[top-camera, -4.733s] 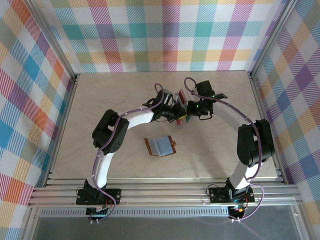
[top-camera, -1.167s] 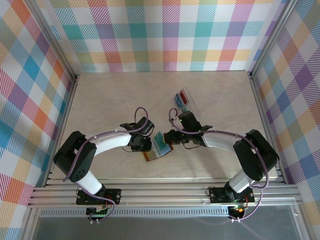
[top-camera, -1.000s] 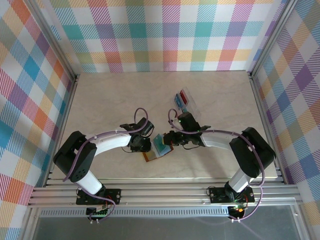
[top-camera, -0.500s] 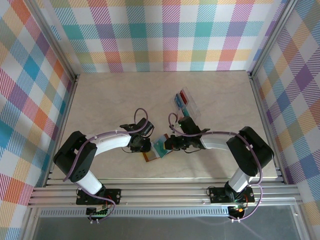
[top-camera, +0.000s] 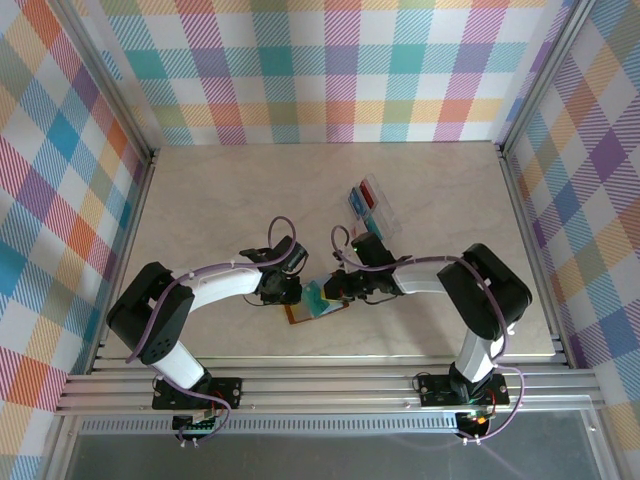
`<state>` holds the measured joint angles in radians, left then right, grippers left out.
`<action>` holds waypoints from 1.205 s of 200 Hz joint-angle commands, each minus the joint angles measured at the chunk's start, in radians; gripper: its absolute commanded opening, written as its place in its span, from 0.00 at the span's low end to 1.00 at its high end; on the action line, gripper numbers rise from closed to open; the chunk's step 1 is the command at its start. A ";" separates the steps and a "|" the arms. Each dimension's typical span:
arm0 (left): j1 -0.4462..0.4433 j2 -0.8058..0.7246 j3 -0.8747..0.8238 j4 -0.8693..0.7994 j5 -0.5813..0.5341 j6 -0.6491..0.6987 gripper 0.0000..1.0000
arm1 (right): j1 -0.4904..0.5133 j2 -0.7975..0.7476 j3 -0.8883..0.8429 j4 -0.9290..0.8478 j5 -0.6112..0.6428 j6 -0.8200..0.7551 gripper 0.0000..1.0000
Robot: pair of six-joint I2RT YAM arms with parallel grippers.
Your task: Put the credit cards into the card holder
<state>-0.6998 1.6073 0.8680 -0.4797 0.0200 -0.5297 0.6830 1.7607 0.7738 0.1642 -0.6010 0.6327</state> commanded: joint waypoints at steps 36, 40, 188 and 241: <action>-0.010 0.016 -0.041 -0.008 0.006 0.010 0.19 | 0.010 0.040 0.081 -0.054 0.004 -0.018 0.00; -0.010 0.014 -0.041 -0.010 0.006 0.010 0.19 | 0.009 0.043 0.084 -0.056 0.002 -0.019 0.00; -0.009 0.022 -0.044 0.001 0.013 0.002 0.19 | 0.082 0.004 0.008 0.040 0.092 0.091 0.00; -0.010 0.012 -0.037 0.017 0.057 0.000 0.19 | 0.133 0.033 -0.002 0.096 0.119 0.123 0.00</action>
<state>-0.6998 1.6012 0.8597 -0.4694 0.0238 -0.5301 0.7742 1.7695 0.7860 0.2268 -0.4702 0.7300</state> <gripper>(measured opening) 0.188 0.052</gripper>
